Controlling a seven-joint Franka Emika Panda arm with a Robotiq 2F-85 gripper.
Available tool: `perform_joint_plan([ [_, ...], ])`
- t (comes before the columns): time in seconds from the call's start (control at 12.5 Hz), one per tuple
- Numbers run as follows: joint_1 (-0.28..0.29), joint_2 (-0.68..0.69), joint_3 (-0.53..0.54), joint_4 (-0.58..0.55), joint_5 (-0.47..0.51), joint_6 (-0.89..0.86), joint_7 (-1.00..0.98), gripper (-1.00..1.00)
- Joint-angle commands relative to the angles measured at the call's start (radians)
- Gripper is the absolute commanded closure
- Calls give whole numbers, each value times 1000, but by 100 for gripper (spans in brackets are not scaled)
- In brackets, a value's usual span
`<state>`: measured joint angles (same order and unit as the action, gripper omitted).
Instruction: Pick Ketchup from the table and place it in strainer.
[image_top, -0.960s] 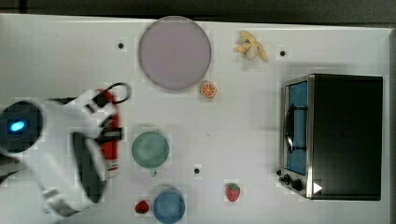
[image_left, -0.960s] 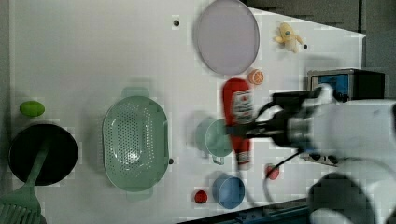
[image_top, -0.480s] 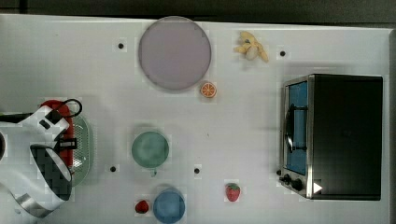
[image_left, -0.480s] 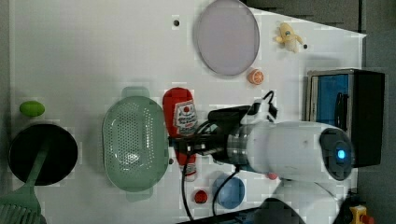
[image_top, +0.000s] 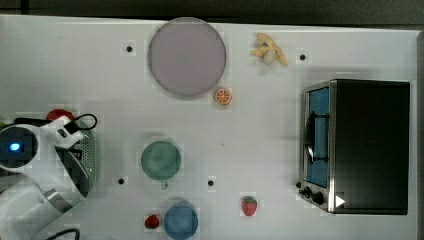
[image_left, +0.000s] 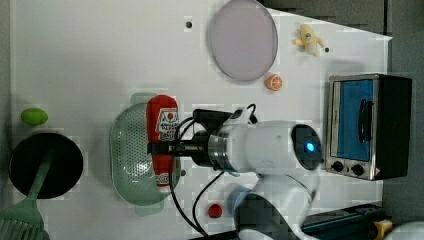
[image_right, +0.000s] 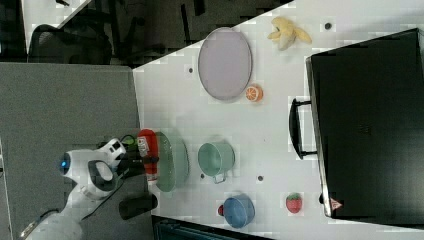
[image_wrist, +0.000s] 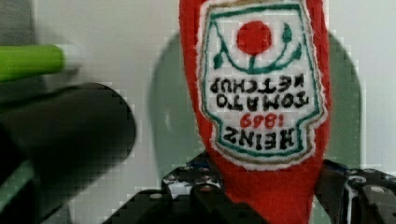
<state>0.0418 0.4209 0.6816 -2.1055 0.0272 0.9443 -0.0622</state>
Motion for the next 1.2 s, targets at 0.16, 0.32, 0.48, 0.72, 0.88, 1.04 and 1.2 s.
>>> perform_joint_plan([
  [0.16,25,44,-19,15,-26,53,69,-65],
  [0.32,23,43,-22,18,-33,74,69,-100],
  [0.48,22,11,-22,21,-31,78,91,-100],
  [0.72,-16,-100,-24,22,-31,8,189,-100],
  [0.88,-72,-197,-26,36,-31,-119,188,-100],
  [1.04,-140,-281,-38,74,-29,-240,188,-100],
  [1.2,-203,-342,-80,128,-22,-366,181,-100],
])
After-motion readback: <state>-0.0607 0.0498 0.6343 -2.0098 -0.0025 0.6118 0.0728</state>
